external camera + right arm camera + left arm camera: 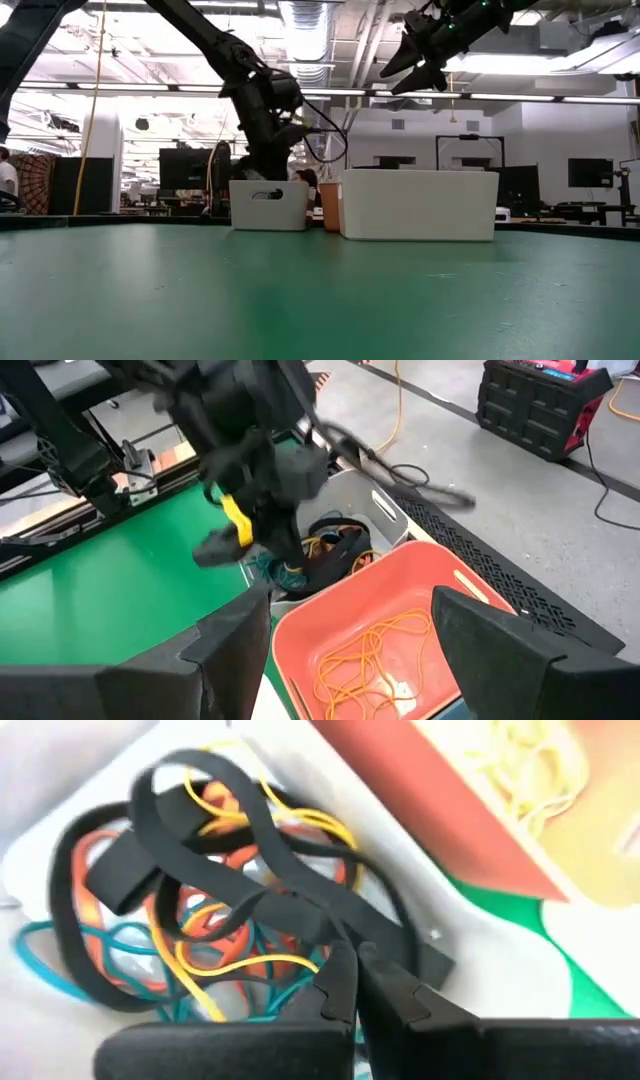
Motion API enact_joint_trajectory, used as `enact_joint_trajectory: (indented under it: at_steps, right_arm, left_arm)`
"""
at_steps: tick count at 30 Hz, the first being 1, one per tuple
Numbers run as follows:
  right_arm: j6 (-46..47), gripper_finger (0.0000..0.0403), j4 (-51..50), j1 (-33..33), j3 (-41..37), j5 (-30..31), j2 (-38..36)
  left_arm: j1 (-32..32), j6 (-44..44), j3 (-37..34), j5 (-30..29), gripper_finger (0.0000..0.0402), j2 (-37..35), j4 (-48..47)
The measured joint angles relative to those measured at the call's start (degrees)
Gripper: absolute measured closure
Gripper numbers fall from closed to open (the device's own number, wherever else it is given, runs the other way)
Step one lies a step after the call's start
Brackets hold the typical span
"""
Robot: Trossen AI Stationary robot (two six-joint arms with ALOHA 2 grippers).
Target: Sort rubber bands into baskets
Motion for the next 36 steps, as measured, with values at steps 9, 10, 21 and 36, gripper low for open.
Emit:
enact_joint_trajectory:
  at_steps: [9, 10, 21, 36]
  right_arm:
    - [-0.1, 0.0102, -0.8, 0.7, 0.0, 0.0, 0.0]
    - [-0.7, 0.0102, -0.8, 0.8, 0.0, 0.0, 0.1]
    - [-7.1, 0.0092, 10.3, 3.1, 0.0, -0.2, 6.6]
    - [-7.5, 0.0018, 27.1, 4.4, 0.0, -1.7, 12.8]
  left_arm:
    - [1.6, -1.1, 0.0, 9.2, 0.0401, -7.6, 4.7]
    - [1.6, -1.0, 0.0, 10.7, 0.0401, -8.7, 6.4]
    - [1.6, -0.2, 0.0, 17.0, 0.0401, -15.3, 24.6]
    - [-0.5, -0.2, 0.0, 17.9, 0.0401, -15.1, 37.8]
